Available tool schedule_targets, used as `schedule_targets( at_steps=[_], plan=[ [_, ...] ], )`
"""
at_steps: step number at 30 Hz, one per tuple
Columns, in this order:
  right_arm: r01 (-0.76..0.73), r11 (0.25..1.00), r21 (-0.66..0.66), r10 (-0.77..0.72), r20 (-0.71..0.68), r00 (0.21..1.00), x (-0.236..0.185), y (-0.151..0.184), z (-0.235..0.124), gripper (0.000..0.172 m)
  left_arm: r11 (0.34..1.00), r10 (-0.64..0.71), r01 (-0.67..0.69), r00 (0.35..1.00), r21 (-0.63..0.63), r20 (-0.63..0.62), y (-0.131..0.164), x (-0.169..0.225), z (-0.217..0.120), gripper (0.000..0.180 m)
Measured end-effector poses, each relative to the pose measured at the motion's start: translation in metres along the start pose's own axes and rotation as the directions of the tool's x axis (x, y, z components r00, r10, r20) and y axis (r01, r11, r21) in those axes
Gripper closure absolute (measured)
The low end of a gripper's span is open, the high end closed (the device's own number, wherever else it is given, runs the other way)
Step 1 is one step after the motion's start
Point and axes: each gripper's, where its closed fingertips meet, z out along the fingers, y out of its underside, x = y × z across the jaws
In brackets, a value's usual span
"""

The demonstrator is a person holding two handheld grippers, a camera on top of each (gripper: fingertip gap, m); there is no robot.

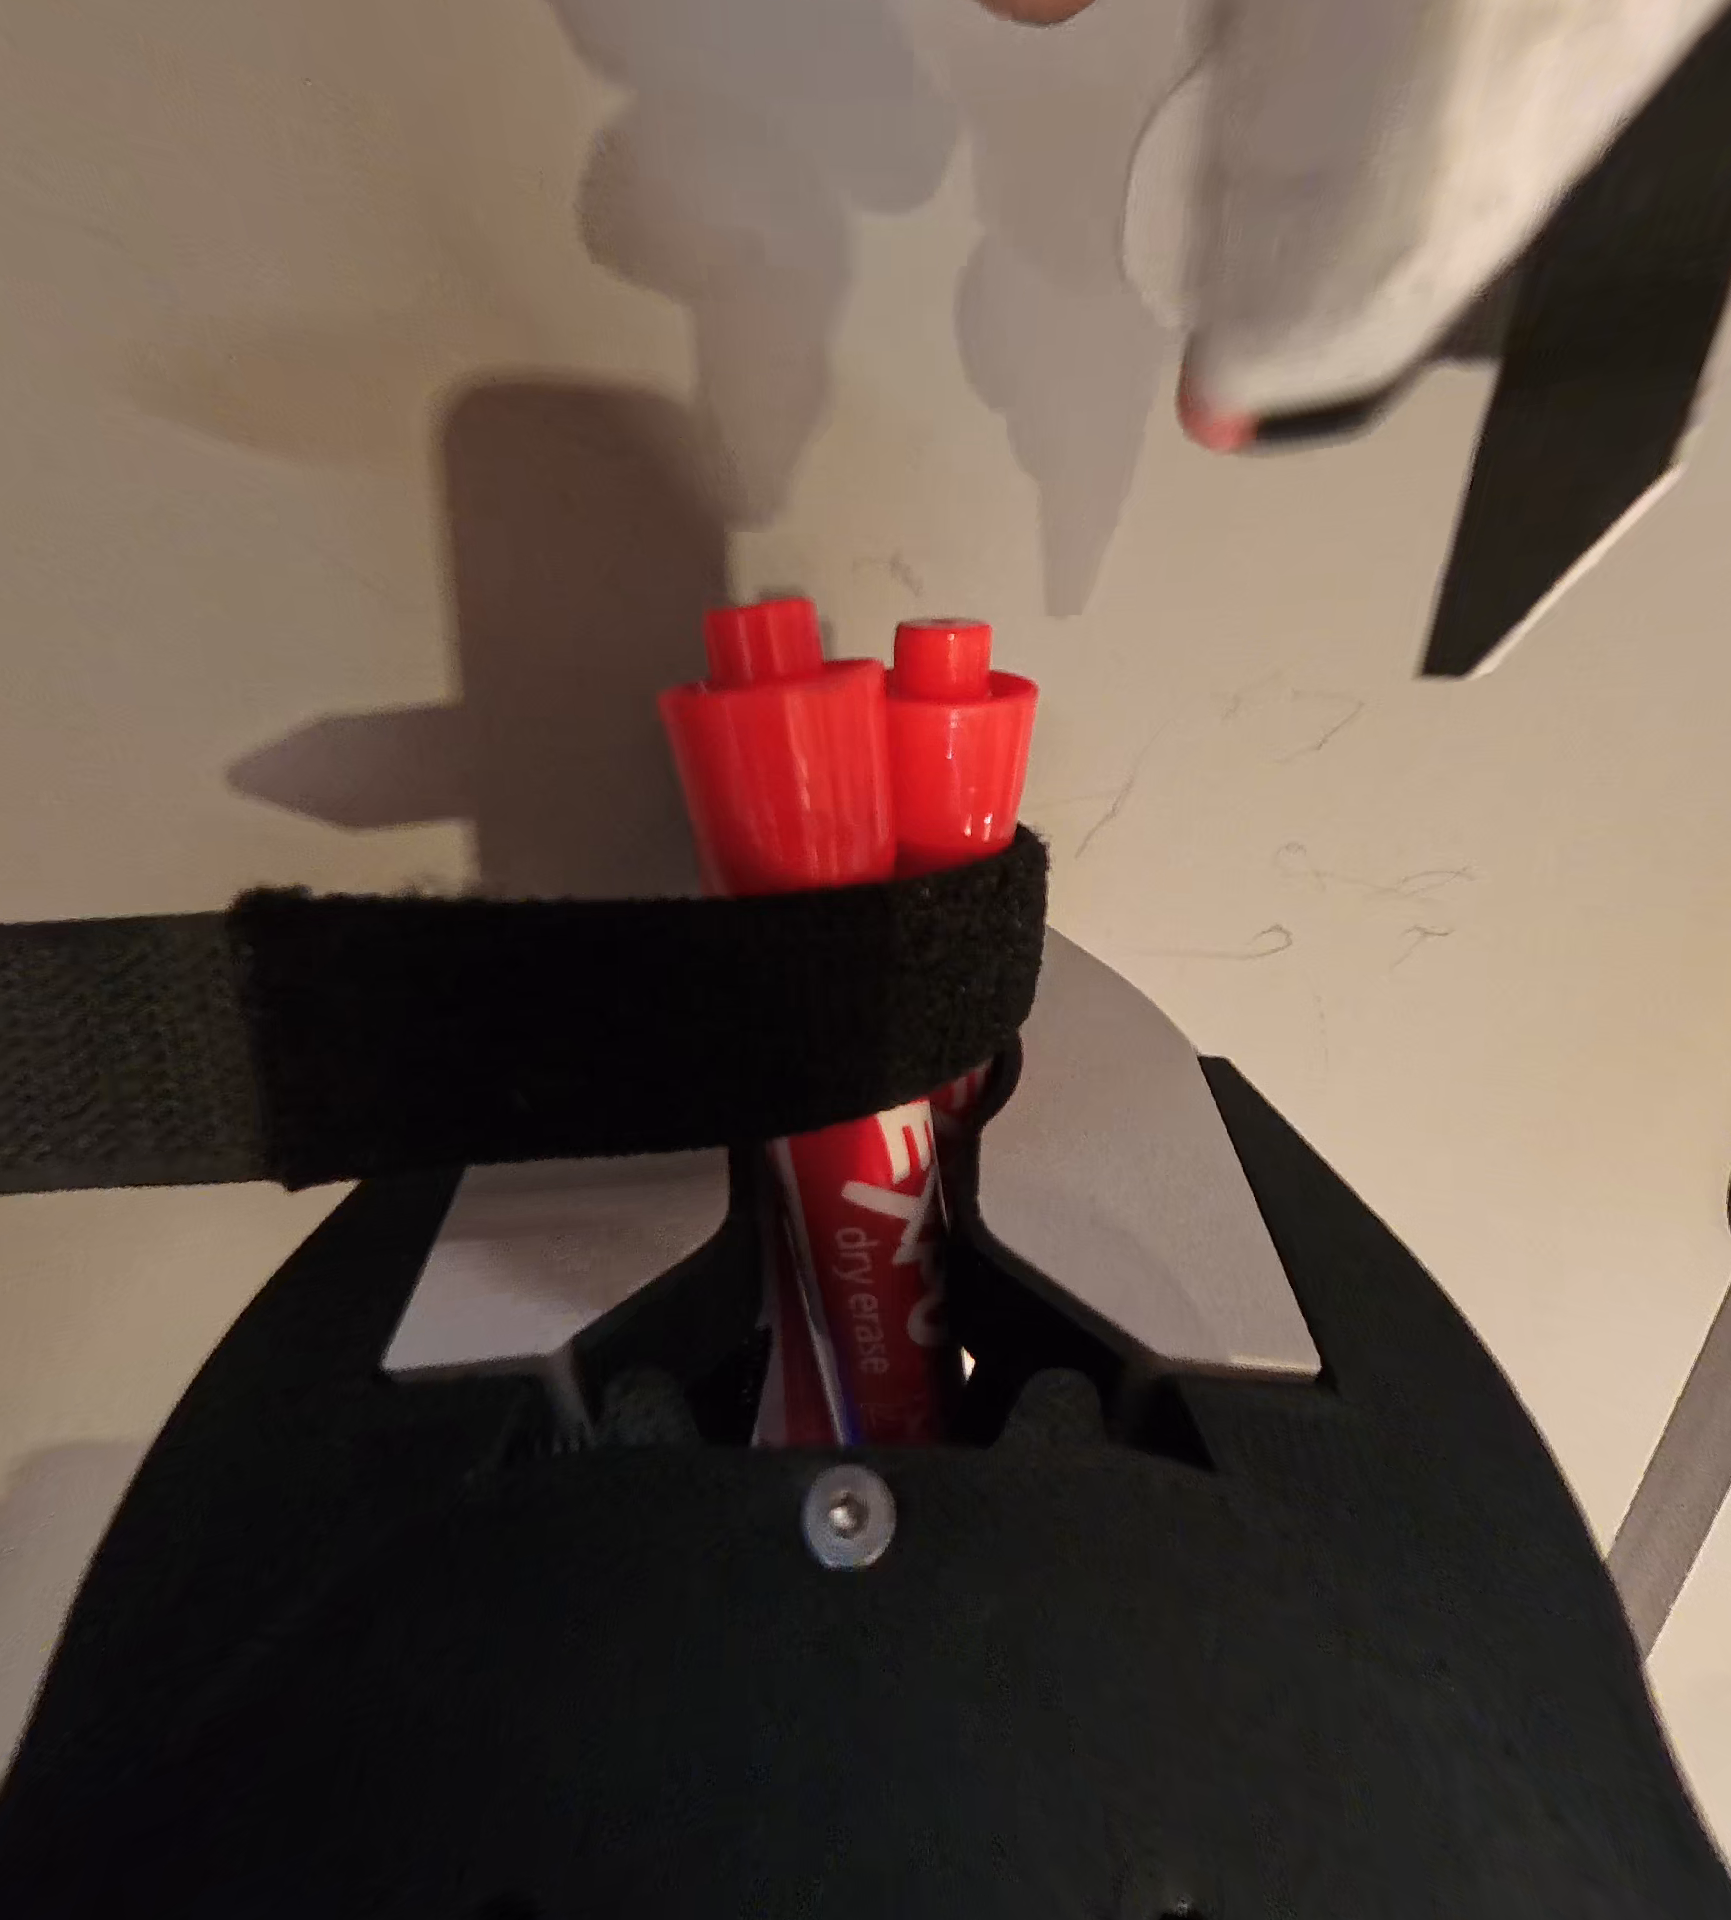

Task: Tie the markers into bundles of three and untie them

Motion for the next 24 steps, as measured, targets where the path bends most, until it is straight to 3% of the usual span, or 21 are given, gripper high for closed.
schedule_targets(
  at_steps=[10, 15, 19, 24],
  plan=[
    [0.001, 1.0, -0.011, -0.001, 0.007, 1.0, -0.001, 0.001, 0.003, 0.13, 0.994, 0.084, -0.064, 0.964, -0.086, 0.252, 0.02, -0.019, 0.018, 0.088],
    [0.0, 1.0, -0.011, 0.0, 0.01, 1.0, -0.002, 0.001, 0.003, 0.131, 0.975, 0.188, -0.144, 0.939, -0.167, 0.287, 0.03, -0.015, 0.023, 0.086],
    [-0.001, 1.0, -0.008, 0.002, 0.016, 1.0, -0.002, 0.002, 0.004, 0.131, 0.961, 0.236, -0.185, 0.935, -0.205, 0.264, 0.037, -0.01, 0.027, 0.093],
    [-0.004, 1.0, -0.004, 0.004, 0.021, 1.0, -0.002, 0.002, 0.005, 0.131, 0.954, 0.253, -0.206, 0.944, -0.218, 0.214, 0.043, -0.006, 0.029, 0.115]
  ],
)
